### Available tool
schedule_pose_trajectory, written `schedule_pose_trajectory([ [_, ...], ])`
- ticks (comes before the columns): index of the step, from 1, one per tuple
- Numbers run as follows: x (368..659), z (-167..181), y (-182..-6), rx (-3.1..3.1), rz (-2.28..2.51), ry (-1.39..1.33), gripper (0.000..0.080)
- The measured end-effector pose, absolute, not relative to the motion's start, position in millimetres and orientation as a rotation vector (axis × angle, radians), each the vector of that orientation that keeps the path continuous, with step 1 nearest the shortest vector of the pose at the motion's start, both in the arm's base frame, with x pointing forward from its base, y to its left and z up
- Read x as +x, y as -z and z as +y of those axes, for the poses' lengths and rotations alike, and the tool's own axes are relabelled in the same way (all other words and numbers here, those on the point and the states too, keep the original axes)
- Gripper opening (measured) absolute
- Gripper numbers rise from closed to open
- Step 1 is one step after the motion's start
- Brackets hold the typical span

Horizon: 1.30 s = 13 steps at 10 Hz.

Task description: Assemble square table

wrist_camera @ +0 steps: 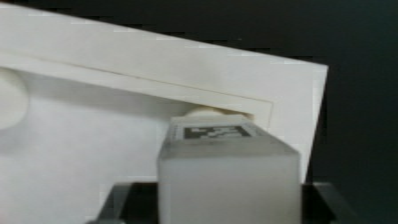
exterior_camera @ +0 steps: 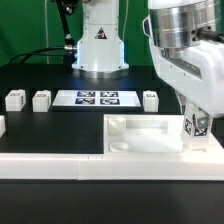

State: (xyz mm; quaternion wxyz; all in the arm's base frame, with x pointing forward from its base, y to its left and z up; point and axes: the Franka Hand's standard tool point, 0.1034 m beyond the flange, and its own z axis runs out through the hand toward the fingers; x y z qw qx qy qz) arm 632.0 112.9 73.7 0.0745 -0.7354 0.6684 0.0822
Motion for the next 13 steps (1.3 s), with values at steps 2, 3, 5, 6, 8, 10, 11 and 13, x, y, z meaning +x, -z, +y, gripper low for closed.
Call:
schedule_pose_trajectory([
  [2,631,113,-72.6,-2.250,1.955,-0.244,0.0369],
  [3,631,114,-72.1,-2.255,1.950,-0.244,0.0369],
  [5,629,125,-70.2,-2.643,1.372,-0.159,0.0623],
  [6,629,124,-70.1,-2.668,1.314,-0.155,0.0623],
  [8,629,123,-69.4,-2.759,1.096,-0.135,0.0644],
  [10,630,119,-70.9,-2.926,0.632,-0.090,0.0649],
  [11,631,117,-70.6,-2.984,0.350,-0.070,0.0649],
  [13,630,117,-66.8,-3.010,-0.028,-0.063,0.0649],
])
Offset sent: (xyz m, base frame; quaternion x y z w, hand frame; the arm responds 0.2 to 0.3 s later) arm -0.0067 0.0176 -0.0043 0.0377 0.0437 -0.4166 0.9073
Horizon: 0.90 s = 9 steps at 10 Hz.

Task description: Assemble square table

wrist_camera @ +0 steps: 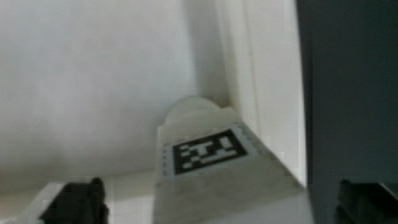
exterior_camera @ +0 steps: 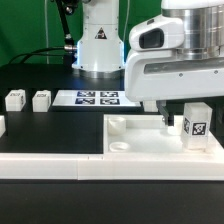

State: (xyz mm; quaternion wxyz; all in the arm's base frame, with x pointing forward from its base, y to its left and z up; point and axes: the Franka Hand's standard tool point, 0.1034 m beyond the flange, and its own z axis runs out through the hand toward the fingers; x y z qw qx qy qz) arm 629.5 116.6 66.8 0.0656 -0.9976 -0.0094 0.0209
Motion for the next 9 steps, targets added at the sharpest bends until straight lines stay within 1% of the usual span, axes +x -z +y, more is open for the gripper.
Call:
schedule_pose_trajectory([
  [1,629.8,116.7,-67.0,-3.009,0.026,-0.064,0.0640],
  [2,629.8,116.6,-66.8,-3.009,0.040,-0.065,0.0483],
  [3,629.7,116.7,-66.7,-3.009,0.064,-0.067,0.0483],
  [4,629.7,116.9,-66.7,-3.006,0.167,-0.074,0.0288],
  [7,630.2,117.0,-66.8,-2.978,0.467,-0.089,0.0290],
  [9,630.9,118.2,-66.7,-2.868,0.971,-0.094,0.0291],
])
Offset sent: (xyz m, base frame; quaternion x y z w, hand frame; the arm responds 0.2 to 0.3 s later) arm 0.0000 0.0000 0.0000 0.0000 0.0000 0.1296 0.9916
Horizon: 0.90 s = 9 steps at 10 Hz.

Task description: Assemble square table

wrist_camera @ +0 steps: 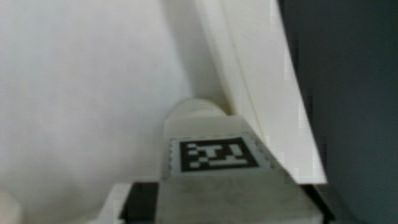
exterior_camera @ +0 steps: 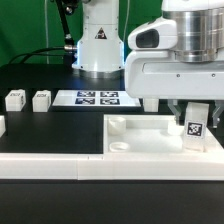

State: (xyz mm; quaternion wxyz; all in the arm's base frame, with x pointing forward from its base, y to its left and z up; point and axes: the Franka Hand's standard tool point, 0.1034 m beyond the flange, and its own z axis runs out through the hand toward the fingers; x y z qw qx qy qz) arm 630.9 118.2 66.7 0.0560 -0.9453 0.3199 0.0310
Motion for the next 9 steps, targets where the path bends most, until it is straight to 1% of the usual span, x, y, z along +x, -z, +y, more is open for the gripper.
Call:
schedule_pose_trajectory([
  [2,631.3,117.7,-65.3,-2.642,1.455,-0.119,0.0291],
  [4,630.8,119.7,-64.5,-2.371,1.805,-0.188,0.0291],
  [6,630.7,123.7,-65.5,-2.233,1.980,-0.210,0.0291],
  [8,630.3,123.9,-64.9,-2.265,1.941,-0.207,0.0291],
  [9,630.5,123.0,-65.1,-2.334,1.856,-0.196,0.0471],
])
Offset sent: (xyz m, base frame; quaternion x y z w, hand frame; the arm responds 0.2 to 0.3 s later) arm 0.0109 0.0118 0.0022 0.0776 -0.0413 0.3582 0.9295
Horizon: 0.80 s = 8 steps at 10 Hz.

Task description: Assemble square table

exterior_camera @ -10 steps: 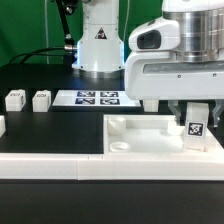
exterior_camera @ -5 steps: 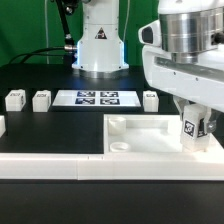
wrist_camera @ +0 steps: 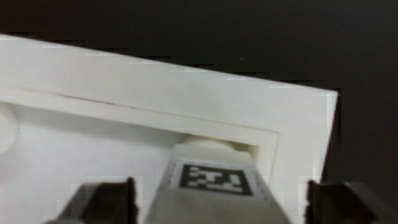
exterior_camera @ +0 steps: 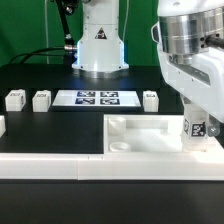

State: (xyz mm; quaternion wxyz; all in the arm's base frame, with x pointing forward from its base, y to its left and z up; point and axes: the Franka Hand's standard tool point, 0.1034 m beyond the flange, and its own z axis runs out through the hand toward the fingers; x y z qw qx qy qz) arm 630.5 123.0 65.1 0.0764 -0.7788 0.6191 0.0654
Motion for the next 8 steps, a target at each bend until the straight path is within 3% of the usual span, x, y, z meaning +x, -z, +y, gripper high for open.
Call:
schedule_pose_trajectory([
  [1,631.5,120.2,-65.9,-2.528,1.566,-0.165,0.0595],
  [4,632.2,120.0,-67.3,-2.708,1.226,-0.140,0.0646],
  [7,632.3,119.1,-67.3,-2.812,0.949,-0.114,0.0649],
  [8,632.9,115.7,-69.2,-2.930,0.608,-0.077,0.0649],
])
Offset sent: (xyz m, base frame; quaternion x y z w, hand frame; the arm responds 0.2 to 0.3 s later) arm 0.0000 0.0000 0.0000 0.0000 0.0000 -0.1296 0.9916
